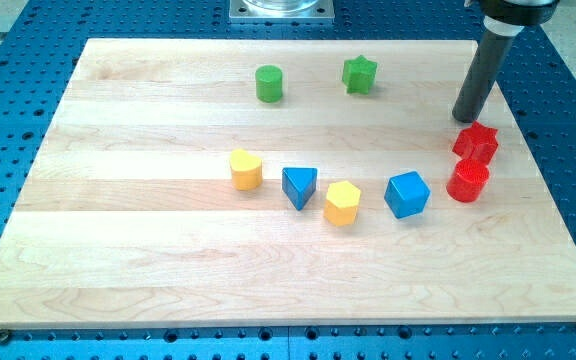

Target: Keep triangle on top left side

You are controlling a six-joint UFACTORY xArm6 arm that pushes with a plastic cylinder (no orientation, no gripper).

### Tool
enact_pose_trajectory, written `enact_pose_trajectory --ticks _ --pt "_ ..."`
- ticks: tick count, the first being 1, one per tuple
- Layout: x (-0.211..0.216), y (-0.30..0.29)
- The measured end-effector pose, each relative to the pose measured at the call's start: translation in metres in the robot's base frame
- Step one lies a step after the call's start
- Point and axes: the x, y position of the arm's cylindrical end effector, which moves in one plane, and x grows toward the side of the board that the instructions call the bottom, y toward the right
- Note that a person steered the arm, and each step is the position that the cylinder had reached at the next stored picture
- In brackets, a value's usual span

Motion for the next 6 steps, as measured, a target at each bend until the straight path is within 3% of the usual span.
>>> enact_pose_trajectory --ticks 5,6 --pt "0.000 -0.001" --pt "-0.015 -0.003"
